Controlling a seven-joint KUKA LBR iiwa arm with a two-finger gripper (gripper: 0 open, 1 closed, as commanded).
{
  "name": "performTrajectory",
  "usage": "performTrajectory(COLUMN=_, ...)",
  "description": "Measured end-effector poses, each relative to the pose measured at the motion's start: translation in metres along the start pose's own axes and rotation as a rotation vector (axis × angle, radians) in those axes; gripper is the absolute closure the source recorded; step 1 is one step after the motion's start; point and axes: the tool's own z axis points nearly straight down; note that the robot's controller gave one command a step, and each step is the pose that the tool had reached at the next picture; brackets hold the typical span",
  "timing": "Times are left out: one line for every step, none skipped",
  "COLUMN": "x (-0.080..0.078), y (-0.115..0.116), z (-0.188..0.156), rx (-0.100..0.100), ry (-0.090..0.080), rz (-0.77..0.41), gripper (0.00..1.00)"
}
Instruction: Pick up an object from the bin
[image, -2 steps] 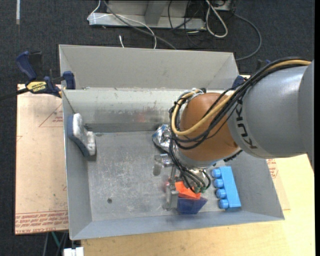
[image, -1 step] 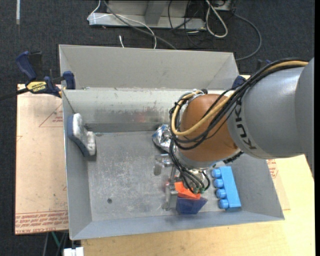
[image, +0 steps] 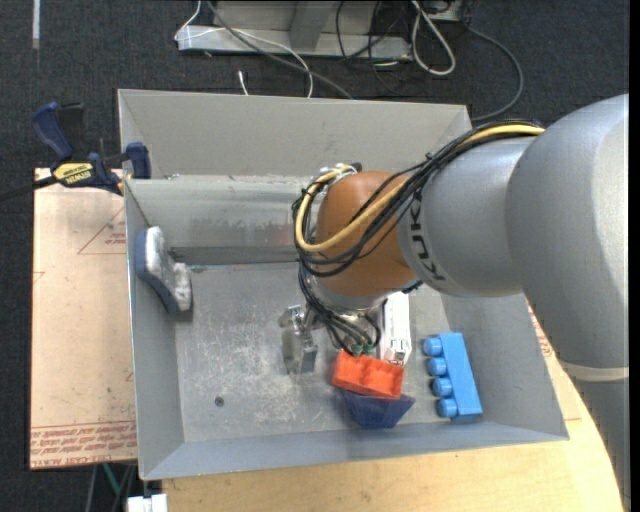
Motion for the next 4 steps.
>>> performTrajectory(x=0.000, y=0.000, z=0.000, rx=0.000, ry=0.000, rz=0.000, gripper=1.00)
performTrajectory(x=0.006, y=-0.003, z=-0.011, rx=-0.001, ry=0.002, rz=-0.008, gripper=1.00)
performTrajectory(x=0.009, y=0.004, z=-0.047, rx=-0.002, ry=-0.001, rz=-0.107, gripper=0.00)
performTrajectory(x=0.010, y=0.003, z=-0.047, rx=-0.002, ry=0.000, rz=-0.107, gripper=0.00)
